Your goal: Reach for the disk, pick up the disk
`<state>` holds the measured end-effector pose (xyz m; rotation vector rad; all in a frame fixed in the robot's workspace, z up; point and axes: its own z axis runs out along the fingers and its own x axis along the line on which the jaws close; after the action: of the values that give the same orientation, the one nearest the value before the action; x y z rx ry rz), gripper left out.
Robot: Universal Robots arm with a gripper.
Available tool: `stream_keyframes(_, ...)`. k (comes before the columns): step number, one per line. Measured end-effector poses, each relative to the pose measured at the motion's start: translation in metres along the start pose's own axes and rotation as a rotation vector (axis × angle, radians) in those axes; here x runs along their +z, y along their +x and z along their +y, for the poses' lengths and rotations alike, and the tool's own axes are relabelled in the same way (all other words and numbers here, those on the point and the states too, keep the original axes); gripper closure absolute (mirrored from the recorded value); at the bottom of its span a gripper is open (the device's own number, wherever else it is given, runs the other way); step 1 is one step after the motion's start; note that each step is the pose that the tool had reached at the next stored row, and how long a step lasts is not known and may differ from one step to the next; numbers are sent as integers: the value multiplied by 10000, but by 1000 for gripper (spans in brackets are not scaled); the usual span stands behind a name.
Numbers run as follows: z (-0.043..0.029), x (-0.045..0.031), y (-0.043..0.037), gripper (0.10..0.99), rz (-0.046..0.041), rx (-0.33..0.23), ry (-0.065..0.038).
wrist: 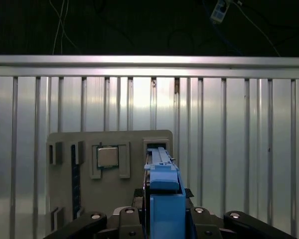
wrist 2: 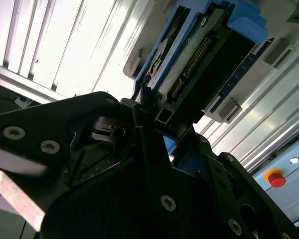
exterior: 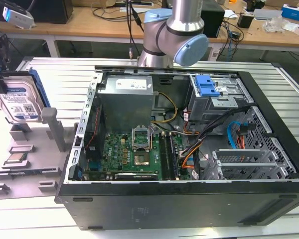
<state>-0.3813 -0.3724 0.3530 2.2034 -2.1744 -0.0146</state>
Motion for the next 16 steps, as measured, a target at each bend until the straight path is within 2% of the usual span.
stream_keyframes(9,-9,-52,2,722,0,-1,-5)
stream_keyframes(16,-21,-122,3,722,0,0,-12)
